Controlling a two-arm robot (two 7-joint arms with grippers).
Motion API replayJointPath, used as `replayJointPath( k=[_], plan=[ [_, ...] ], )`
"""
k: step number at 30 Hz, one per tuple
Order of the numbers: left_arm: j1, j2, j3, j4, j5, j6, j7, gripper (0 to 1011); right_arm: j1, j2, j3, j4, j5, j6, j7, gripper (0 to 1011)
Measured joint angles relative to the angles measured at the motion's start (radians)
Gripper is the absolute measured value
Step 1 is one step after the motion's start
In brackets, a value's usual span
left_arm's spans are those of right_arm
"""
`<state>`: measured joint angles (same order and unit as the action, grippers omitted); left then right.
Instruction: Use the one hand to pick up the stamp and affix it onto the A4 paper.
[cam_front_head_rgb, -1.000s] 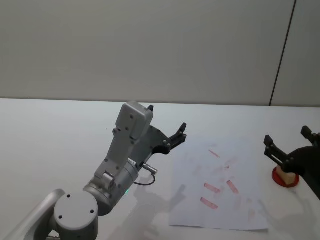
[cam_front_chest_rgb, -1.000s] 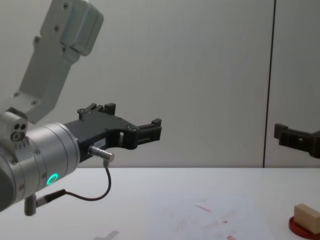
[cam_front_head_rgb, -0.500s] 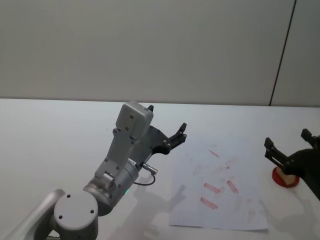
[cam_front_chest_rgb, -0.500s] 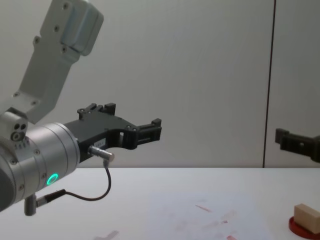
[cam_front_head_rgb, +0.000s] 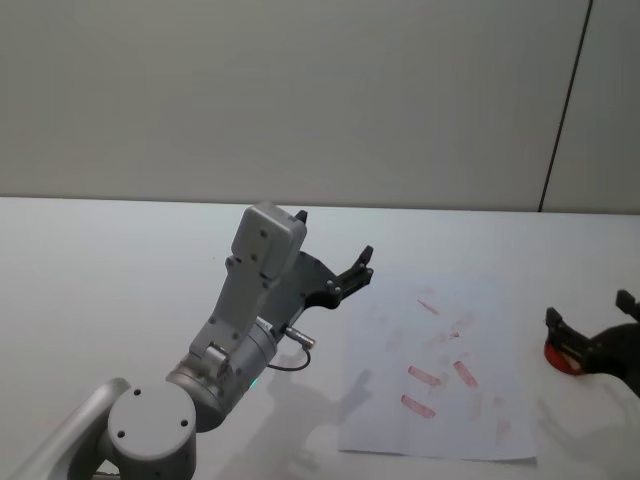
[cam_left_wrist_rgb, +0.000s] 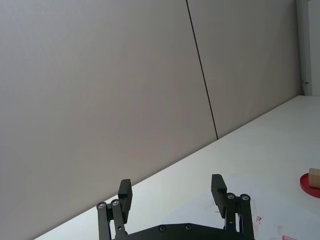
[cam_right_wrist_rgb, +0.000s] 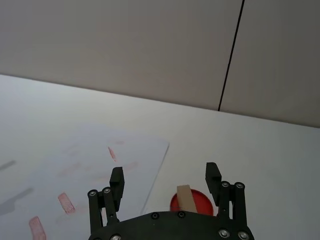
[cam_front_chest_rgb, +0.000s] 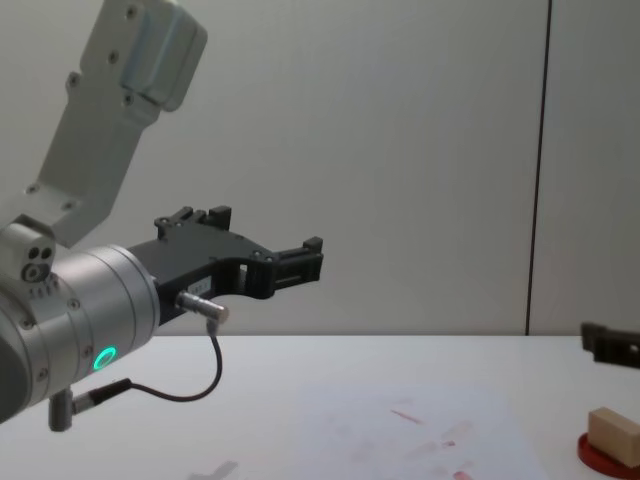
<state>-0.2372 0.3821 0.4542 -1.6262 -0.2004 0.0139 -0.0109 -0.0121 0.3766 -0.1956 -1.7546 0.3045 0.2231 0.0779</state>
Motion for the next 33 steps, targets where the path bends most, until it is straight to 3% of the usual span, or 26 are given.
replayJointPath(
  k=[9,15,33],
  plan=[
    [0.0,0.0,0.0,0.0,0.0,0.0,0.0,1002,0.013,0.032,0.017,0.006,-0.047,0.113,0.006,1001],
    [0.0,0.0,0.0,0.0,0.0,0.0,0.0,1002,0.026,0.041,0.026,0.015,-0.06,0.161,0.01,1001],
    [0.0,0.0,0.0,0.0,0.0,0.0,0.0,1002,0.113,0.019,0.04,0.11,-0.03,0.264,0.038,1001]
  ],
)
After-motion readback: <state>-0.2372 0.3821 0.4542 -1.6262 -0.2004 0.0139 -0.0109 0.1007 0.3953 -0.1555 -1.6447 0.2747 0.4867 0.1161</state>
